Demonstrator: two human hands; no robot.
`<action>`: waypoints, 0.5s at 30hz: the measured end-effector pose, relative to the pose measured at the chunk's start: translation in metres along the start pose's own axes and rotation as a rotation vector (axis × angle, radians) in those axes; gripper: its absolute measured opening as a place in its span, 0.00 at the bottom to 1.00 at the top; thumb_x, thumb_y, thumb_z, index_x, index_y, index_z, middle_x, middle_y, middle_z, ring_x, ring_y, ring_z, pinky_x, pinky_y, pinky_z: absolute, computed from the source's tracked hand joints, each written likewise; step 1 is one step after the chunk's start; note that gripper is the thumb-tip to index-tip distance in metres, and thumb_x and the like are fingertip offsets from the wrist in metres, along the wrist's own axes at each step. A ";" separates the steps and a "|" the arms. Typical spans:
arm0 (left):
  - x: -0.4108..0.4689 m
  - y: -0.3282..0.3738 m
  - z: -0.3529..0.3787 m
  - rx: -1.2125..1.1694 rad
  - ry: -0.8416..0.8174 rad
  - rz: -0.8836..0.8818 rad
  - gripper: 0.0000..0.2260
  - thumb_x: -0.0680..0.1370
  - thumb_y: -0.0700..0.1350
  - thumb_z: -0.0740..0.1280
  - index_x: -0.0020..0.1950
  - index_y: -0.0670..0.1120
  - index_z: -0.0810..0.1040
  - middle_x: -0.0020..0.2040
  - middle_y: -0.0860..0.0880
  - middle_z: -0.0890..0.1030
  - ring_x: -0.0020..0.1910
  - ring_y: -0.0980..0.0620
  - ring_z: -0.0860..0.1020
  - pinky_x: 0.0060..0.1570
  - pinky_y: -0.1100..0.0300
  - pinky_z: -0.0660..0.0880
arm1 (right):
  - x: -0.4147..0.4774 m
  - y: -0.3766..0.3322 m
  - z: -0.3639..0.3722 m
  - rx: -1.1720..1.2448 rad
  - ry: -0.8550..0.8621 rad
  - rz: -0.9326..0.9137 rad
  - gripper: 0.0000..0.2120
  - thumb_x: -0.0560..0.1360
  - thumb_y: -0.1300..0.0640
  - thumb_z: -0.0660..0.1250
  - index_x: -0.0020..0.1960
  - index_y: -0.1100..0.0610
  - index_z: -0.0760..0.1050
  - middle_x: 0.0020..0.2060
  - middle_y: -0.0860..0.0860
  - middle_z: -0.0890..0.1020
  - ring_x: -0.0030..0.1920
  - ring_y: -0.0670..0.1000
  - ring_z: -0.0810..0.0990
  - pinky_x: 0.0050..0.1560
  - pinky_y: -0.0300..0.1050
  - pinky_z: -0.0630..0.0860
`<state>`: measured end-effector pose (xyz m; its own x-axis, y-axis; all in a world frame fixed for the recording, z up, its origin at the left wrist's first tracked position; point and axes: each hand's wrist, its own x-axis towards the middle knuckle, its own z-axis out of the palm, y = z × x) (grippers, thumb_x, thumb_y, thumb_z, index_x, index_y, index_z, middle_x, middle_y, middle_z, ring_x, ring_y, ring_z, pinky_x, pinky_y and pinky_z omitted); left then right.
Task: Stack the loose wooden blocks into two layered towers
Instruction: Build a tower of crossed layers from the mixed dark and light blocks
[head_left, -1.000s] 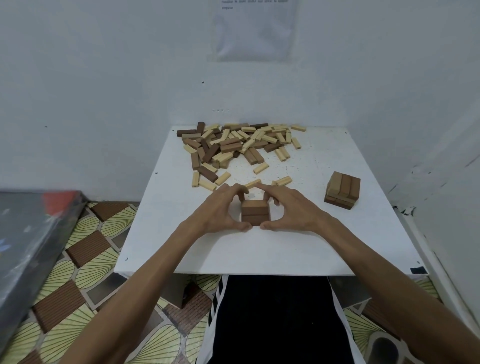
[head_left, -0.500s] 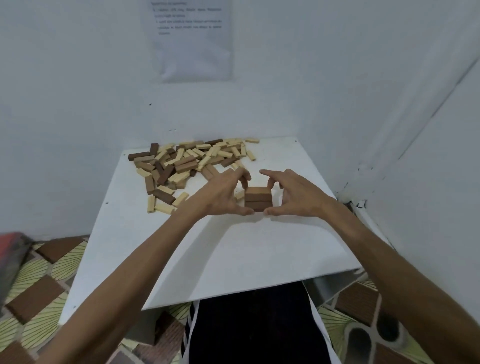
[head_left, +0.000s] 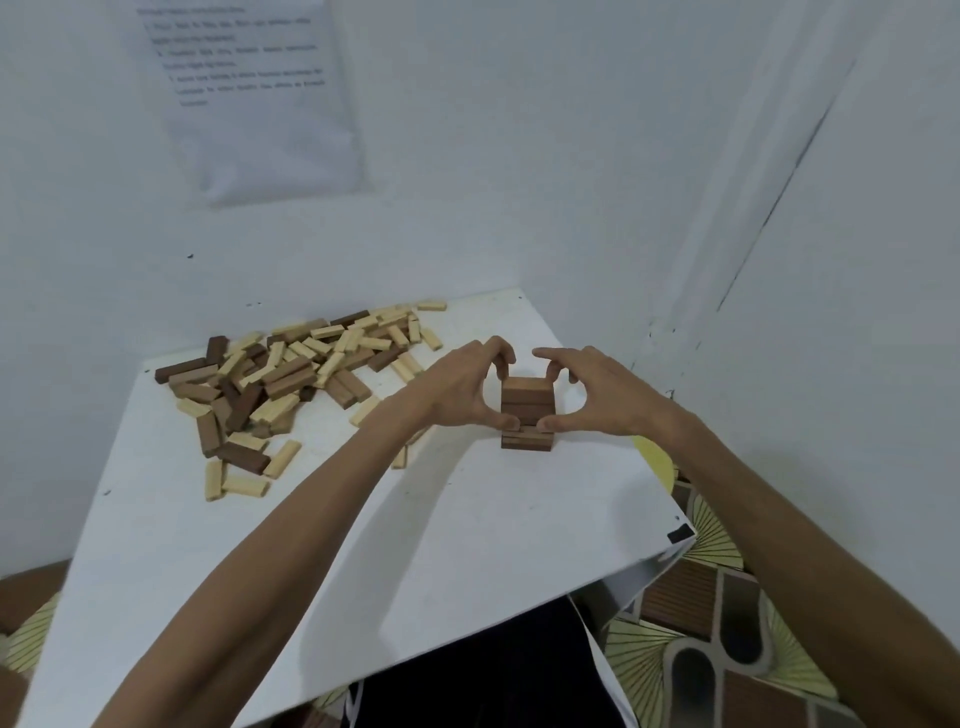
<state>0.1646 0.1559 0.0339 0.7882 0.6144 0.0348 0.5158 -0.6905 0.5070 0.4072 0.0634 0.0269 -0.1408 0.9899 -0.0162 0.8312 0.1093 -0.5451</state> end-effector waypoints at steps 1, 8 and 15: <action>0.003 -0.001 0.000 0.001 -0.011 -0.001 0.35 0.67 0.60 0.79 0.67 0.52 0.66 0.56 0.59 0.76 0.52 0.53 0.72 0.52 0.52 0.73 | 0.001 0.002 0.000 0.002 -0.004 0.006 0.45 0.68 0.36 0.79 0.78 0.36 0.60 0.59 0.34 0.74 0.57 0.31 0.66 0.57 0.40 0.68; 0.007 -0.011 0.005 0.013 -0.023 -0.006 0.43 0.68 0.61 0.78 0.76 0.54 0.61 0.59 0.58 0.76 0.53 0.54 0.70 0.52 0.56 0.69 | 0.007 0.009 0.007 0.012 -0.020 0.016 0.46 0.67 0.34 0.78 0.78 0.35 0.59 0.59 0.35 0.75 0.56 0.34 0.68 0.54 0.39 0.67; 0.008 -0.014 0.005 0.020 -0.008 -0.012 0.42 0.68 0.60 0.78 0.76 0.54 0.61 0.59 0.59 0.76 0.53 0.55 0.70 0.51 0.57 0.67 | 0.011 0.009 0.007 0.003 -0.020 0.026 0.46 0.67 0.34 0.78 0.78 0.35 0.59 0.59 0.35 0.74 0.57 0.34 0.68 0.54 0.39 0.67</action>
<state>0.1658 0.1687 0.0227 0.7844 0.6199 0.0215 0.5320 -0.6902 0.4904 0.4091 0.0750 0.0162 -0.1300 0.9904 -0.0475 0.8332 0.0831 -0.5466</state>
